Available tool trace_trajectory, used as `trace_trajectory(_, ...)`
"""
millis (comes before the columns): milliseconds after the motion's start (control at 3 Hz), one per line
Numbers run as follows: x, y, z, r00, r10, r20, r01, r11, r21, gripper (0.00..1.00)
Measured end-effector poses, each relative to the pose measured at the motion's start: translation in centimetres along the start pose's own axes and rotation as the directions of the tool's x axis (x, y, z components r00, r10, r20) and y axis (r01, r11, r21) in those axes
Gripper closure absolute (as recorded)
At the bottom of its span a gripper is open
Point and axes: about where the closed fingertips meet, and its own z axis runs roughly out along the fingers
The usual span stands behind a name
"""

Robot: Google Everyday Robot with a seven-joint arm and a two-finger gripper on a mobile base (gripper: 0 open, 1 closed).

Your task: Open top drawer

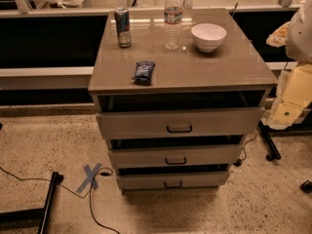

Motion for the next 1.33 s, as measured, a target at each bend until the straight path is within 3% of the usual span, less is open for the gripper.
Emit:
trace_trajectory(667, -0.3, 0.1, 1.0, 0.999, -0.006, 0.031, 0.005, 0.9999, 0.013, 0.00)
trace_trajectory(1000, -0.4, 3.2, 5.3, 0.986, -0.042, 0.158, 0.043, 0.9991, -0.004, 0.00)
trace_trajectory(1333, 1.1, 4.9, 6.7, 0.977, -0.024, 0.210, 0.023, 0.9997, 0.005, 0.00)
